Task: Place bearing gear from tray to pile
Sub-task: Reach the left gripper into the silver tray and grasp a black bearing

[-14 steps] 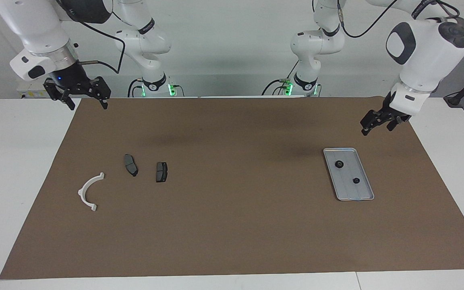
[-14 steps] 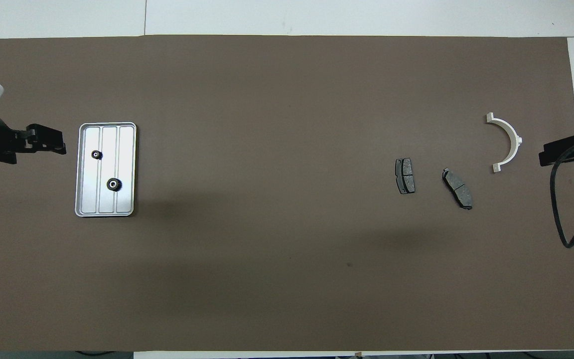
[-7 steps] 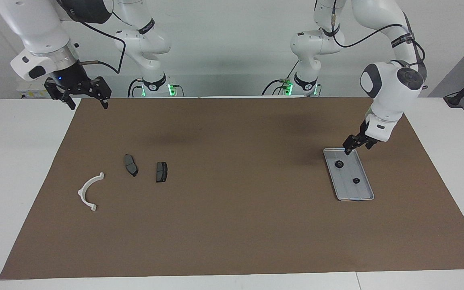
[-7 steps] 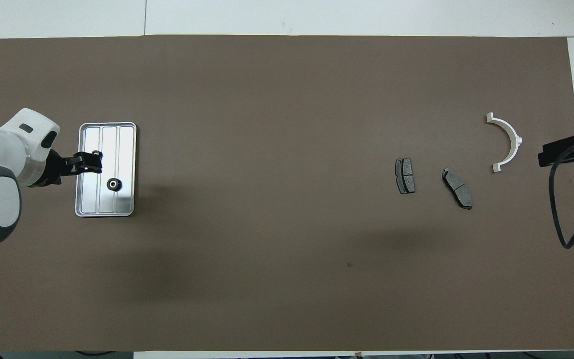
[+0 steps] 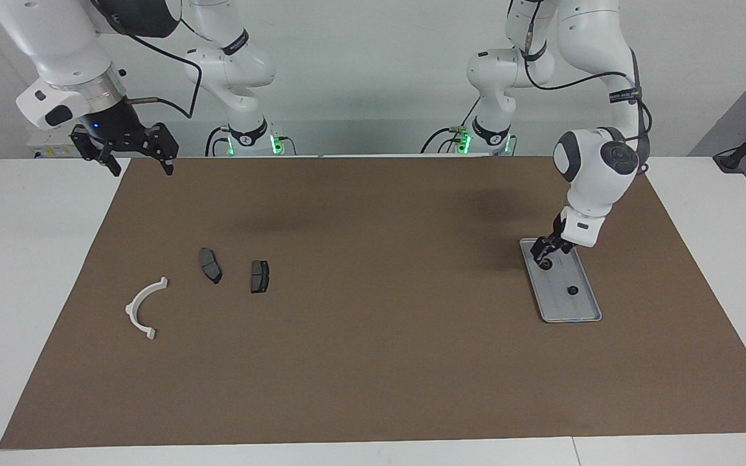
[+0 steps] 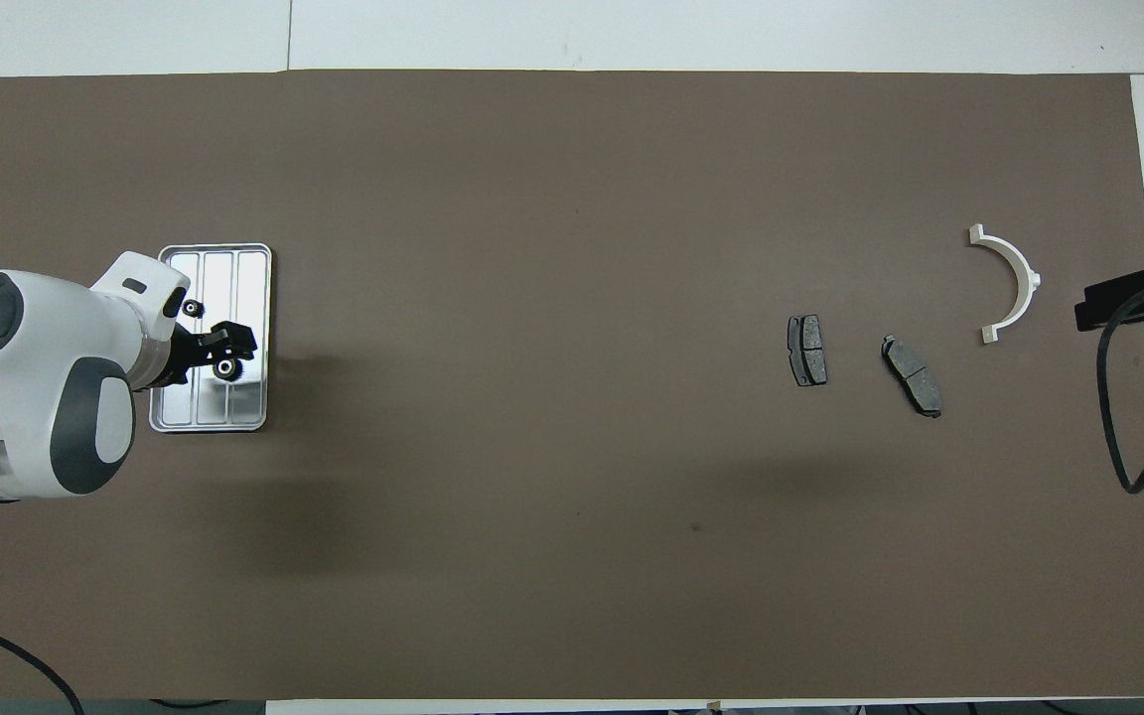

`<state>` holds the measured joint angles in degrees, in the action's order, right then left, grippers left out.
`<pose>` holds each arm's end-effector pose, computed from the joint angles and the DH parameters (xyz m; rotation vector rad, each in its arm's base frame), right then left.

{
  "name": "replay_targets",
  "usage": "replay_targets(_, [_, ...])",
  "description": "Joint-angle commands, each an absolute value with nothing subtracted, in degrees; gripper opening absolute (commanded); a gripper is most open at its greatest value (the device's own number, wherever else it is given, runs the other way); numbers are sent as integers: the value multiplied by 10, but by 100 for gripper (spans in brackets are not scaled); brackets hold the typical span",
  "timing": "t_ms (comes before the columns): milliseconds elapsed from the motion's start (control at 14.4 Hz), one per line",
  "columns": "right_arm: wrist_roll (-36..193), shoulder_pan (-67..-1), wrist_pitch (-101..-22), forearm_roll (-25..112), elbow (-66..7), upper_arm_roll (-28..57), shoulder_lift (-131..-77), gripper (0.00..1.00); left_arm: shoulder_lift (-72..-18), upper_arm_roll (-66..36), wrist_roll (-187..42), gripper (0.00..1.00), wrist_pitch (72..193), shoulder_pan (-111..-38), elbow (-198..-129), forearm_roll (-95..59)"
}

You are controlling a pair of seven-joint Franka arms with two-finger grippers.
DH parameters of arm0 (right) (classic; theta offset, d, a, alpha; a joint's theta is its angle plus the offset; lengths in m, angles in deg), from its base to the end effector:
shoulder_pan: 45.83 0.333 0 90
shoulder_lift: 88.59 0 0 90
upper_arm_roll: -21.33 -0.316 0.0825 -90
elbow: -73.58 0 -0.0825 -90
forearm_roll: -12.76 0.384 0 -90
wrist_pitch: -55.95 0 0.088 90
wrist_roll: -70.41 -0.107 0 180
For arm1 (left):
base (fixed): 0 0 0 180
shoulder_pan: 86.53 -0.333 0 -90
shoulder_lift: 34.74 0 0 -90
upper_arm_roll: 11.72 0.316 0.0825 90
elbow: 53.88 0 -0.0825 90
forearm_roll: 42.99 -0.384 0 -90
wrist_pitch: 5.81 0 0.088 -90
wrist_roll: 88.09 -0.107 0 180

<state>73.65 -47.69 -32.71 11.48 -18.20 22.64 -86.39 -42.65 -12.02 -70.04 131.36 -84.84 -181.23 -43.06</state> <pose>0.5390 -0.0325 0.6289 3.1209 0.0014 -0.0269 0.5453 -0.0189 0.3159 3.1049 0.4367 0.0515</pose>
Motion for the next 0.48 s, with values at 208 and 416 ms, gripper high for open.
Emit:
replay_targets(208, [710,-484,-316,118,-191,221,-852,100,-461,-113,-716,85,1353,-846,-1809,-440])
replay_targets(416, [709,-480,-315,118,-200,221,-847,100,-461,-113,-731,65,1353,-850,-1811,-440])
